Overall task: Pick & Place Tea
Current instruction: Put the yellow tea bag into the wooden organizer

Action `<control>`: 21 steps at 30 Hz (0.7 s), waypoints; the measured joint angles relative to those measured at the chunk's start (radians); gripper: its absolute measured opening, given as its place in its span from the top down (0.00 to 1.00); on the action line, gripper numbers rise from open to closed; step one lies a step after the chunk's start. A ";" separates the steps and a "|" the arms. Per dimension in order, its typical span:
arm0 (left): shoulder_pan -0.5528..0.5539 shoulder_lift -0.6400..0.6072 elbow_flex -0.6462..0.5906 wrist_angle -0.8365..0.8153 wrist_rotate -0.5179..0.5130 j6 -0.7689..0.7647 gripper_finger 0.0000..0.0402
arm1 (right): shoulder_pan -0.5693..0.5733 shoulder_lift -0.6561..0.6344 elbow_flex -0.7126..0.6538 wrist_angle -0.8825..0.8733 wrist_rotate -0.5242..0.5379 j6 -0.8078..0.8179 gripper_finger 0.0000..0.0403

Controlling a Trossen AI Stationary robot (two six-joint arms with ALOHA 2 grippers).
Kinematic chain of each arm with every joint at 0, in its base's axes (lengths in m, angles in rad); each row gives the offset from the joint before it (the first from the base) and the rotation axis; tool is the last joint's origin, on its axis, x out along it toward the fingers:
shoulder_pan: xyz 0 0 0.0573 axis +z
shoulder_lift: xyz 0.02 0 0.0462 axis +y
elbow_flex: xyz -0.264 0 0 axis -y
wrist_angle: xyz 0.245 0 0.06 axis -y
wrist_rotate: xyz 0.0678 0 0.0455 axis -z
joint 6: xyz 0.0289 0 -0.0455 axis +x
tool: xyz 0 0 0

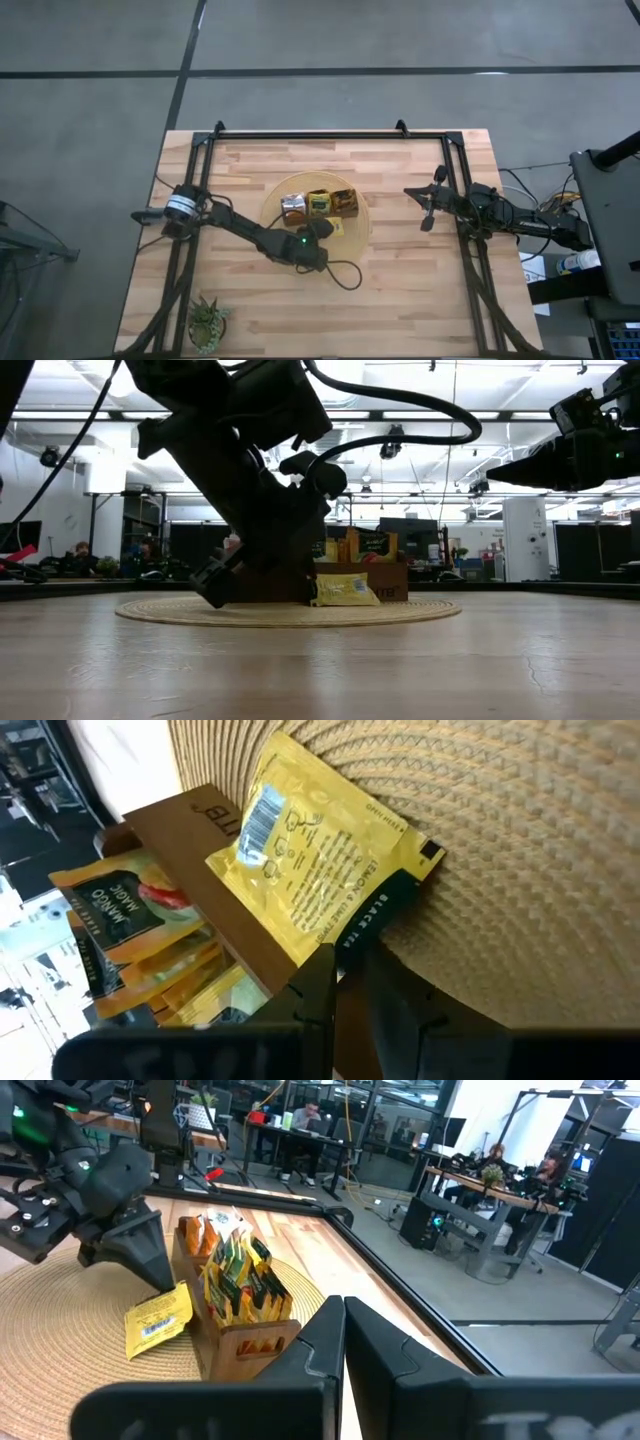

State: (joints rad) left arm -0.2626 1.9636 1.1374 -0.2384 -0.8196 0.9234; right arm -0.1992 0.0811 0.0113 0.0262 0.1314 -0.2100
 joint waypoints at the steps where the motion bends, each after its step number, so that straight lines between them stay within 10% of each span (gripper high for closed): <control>1: 0.000 0.000 0.000 -0.001 0.004 0.000 0.87 | 0.000 0.000 0.000 0.000 0.000 0.000 0.98; 21: 0.013 0.000 0.000 0.011 0.045 0.011 0.87 | 0.000 0.000 0.000 0.000 0.000 0.000 0.98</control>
State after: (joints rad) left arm -0.2497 1.9636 1.1374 -0.2271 -0.7744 0.9347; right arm -0.1989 0.0811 0.0115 0.0262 0.1311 -0.2100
